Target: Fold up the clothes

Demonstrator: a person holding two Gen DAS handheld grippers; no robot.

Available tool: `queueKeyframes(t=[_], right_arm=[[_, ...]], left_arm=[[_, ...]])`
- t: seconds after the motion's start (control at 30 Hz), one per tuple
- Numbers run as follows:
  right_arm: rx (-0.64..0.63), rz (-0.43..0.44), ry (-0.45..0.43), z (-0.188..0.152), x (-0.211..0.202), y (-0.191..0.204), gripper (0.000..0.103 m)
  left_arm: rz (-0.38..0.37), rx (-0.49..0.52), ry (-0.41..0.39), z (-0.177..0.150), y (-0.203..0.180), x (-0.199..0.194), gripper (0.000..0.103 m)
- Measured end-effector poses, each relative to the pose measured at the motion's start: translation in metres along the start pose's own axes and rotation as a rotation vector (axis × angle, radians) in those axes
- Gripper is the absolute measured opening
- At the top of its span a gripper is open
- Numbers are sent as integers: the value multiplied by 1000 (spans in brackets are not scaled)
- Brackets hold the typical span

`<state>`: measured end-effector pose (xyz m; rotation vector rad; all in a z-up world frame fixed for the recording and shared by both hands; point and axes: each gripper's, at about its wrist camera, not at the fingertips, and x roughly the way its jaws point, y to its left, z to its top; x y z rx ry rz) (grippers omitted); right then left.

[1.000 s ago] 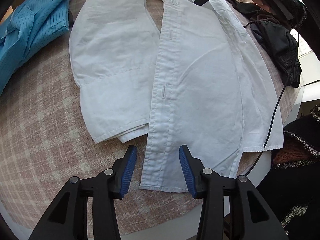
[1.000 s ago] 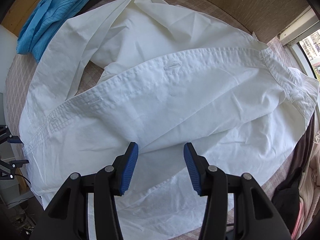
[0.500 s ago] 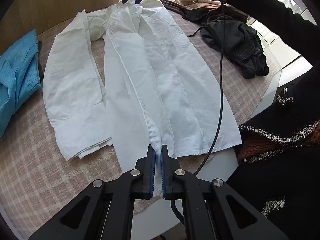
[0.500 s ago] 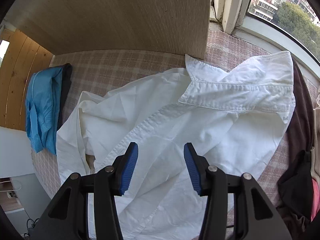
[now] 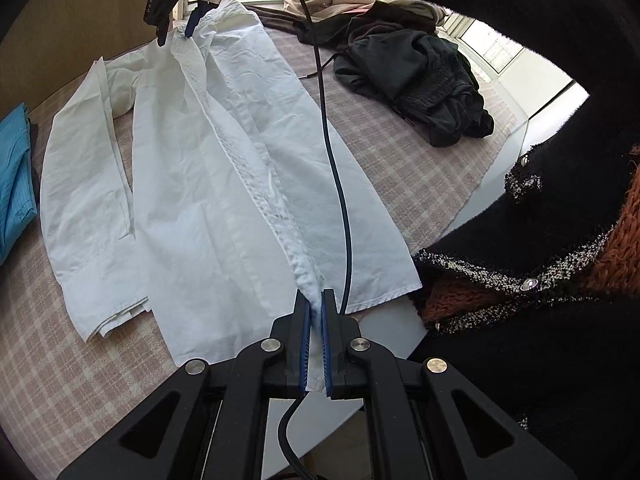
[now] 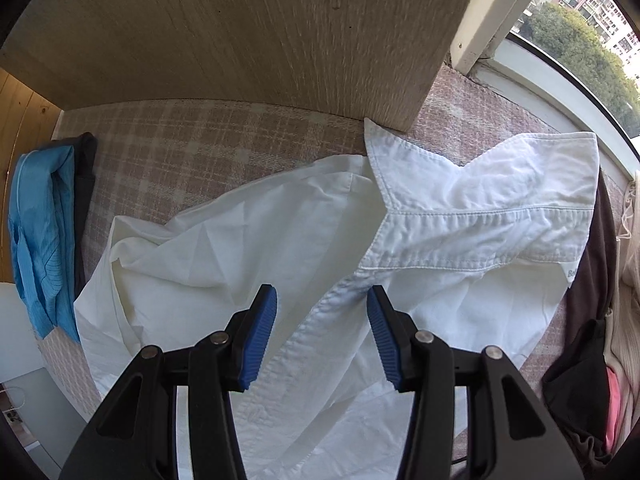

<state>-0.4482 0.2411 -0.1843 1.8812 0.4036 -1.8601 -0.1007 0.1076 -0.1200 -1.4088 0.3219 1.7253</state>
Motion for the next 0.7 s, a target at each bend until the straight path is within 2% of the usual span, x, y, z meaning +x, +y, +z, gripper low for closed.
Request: queueKeyframes(t=[0.07,0.17,0.3,0.4,0.43,0.47,0.5,0.57,0.67,0.7], right_arm=[[-1,1,7,-4,0,-9,22],[-14,16,-4,-14,-6,-25,14],[-41,-12,6,-38,-15,-49,13],[-10,-56,14,-53,-23,-70,14],[6,-52,5,-55,-28,-74,17],[21,-52,-13,-55,-33,-75,26],[24,-63,-41,-54,-39,-73,31],[-53,-127,-109,-52,-46,-55,43],[-165,-260,-126,-40,-38,-35,44],[-168,-267,-115,-34,-34,-35,44]], left_arm=[[-12,12,1,0,-6,2,4],[-30,30,3,1,-15,5,4],[-53,62,14,1,-29,11,4],[-73,82,34,2,-34,21,5],[-76,81,41,2,-35,24,5],[-72,83,47,3,-35,27,5],[-66,83,54,3,-34,28,5],[-67,79,59,3,-33,29,5],[-62,75,62,3,-31,28,5],[-61,74,59,3,-30,28,5]])
